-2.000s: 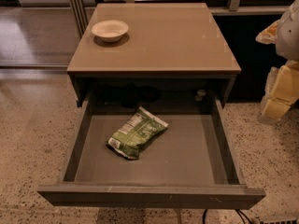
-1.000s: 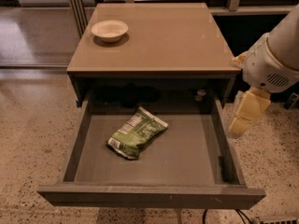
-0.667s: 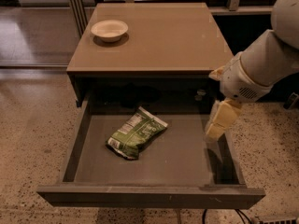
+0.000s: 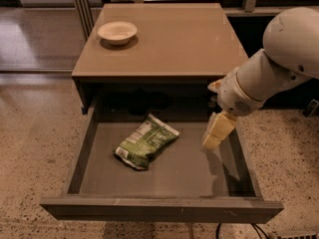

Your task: Pick green jalapeno chip bag from top drawer and place on counter

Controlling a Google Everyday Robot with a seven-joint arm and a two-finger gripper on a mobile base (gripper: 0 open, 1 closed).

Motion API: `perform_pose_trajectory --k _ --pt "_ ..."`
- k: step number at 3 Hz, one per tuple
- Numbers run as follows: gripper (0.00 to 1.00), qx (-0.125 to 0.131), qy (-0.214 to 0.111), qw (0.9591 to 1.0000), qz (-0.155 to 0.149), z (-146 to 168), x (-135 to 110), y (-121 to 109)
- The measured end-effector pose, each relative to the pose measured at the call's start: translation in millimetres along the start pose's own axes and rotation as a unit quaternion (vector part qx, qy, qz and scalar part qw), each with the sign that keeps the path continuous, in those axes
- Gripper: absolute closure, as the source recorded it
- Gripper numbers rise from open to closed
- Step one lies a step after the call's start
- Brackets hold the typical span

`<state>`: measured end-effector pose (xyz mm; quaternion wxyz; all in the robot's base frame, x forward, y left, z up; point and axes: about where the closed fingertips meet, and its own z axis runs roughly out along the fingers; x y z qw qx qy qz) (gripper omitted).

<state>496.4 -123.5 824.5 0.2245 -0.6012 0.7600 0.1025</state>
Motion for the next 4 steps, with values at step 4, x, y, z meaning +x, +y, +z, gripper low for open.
perform_pose_trajectory --k 4 --pt "0.00 -0.008 -0.008 0.9970 -0.076 158 -41 1"
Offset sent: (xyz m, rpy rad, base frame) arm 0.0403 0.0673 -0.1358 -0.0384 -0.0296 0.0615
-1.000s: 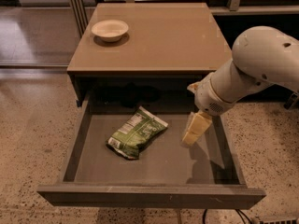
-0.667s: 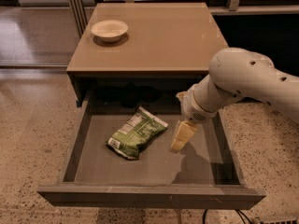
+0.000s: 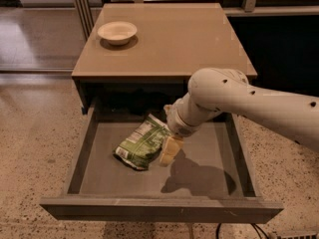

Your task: Pick green jalapeno chip bag from top drawer and place on counter

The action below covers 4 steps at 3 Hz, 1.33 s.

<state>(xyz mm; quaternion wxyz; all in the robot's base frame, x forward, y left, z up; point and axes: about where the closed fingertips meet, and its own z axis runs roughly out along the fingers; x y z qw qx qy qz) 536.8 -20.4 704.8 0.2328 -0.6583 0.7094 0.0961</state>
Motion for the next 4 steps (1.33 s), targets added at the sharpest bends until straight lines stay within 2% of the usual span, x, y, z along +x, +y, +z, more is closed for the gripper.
perform_pose_trajectory --k 1,2,3,4 --pt "0.00 -0.001 0.000 1.0000 0.000 1 0 0" --pt "0.00 -0.011 -0.023 0.9997 0.001 26 -6 -3" --pt "0.00 -0.028 -0.060 0.9978 0.007 59 -16 -4" --pt "0.00 -0.056 -0.086 0.9947 -0.005 91 -36 5"
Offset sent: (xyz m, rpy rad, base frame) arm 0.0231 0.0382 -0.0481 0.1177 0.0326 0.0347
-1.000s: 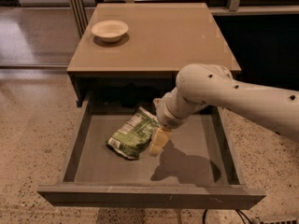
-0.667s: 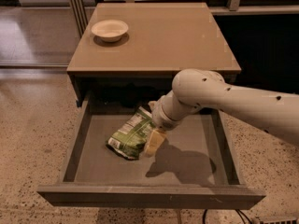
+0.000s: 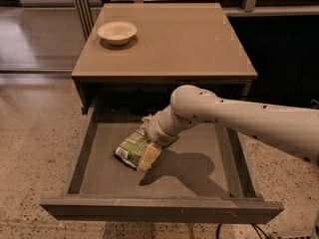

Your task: Pick green jalapeno chip bag from top drawer and place on counter

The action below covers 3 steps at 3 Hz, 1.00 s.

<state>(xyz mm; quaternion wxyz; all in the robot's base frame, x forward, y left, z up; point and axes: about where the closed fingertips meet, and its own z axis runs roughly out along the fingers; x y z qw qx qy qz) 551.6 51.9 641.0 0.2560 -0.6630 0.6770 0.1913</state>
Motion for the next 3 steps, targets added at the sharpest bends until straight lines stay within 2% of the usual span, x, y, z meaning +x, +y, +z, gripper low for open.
perform_pose_trajectory --k 1,2,3 --pt "0.00 -0.031 0.003 0.9992 -0.026 28 -12 13" --pt "0.00 -0.031 0.004 0.9992 -0.026 28 -12 13" --pt "0.00 -0.032 0.025 0.9991 -0.012 31 0 12"
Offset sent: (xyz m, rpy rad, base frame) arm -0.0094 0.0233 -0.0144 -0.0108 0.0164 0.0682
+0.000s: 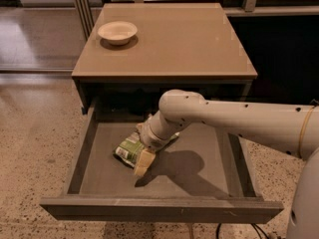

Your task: Pick green jalapeno chip bag from top drawer and place on counter

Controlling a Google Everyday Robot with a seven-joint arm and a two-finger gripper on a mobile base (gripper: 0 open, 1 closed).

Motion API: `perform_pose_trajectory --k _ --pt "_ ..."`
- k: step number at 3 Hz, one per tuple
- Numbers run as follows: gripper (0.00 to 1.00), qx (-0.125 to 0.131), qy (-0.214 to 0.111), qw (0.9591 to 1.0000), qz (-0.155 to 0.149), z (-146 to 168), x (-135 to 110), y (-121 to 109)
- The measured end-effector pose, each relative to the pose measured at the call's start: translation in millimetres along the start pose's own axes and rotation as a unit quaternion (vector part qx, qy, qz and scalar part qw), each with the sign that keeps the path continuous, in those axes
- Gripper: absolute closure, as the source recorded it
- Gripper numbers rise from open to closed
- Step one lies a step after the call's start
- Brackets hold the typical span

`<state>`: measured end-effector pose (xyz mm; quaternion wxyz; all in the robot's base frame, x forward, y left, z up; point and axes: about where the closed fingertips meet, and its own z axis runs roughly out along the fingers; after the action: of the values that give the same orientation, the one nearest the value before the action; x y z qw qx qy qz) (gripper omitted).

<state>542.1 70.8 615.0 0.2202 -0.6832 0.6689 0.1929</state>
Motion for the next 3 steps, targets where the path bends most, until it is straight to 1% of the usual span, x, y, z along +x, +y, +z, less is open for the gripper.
perform_pose_trajectory --k 1,2,3 --pt "0.00 0.002 0.027 0.9987 0.043 -0.2 28.0 -1.5" --pt "0.00 0.002 0.029 0.9983 0.051 -0.5 30.8 -2.0" --pt "0.19 0.002 0.029 0.9983 0.051 -0.5 30.8 -1.9"
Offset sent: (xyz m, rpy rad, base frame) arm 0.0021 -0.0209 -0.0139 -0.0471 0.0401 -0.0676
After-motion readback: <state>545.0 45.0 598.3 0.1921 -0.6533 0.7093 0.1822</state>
